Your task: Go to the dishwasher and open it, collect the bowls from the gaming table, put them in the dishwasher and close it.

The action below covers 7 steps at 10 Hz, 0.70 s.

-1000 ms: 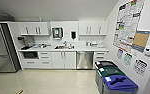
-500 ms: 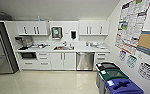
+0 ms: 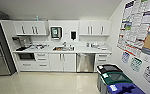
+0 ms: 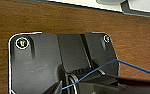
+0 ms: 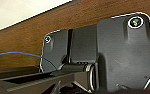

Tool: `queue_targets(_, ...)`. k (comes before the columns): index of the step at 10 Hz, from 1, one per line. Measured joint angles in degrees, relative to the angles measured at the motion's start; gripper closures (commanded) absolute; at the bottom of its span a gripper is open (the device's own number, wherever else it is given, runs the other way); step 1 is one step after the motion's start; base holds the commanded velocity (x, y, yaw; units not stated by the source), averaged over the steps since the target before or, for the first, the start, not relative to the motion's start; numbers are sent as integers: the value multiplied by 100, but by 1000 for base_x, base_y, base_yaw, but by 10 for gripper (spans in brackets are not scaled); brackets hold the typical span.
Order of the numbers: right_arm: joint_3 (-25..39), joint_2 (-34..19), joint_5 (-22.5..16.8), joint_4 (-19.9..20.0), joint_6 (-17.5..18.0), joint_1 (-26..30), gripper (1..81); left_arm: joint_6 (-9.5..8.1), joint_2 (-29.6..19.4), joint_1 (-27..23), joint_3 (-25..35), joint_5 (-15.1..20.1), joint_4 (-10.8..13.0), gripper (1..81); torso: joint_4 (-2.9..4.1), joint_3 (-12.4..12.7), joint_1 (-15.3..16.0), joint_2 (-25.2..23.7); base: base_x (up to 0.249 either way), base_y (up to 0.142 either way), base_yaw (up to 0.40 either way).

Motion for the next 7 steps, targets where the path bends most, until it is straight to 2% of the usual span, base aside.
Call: queue_targets(7,0,11,-11,0,-11,15,10,0,-5,0,0,-5,0,10,0,0,0,0,170,0,0)
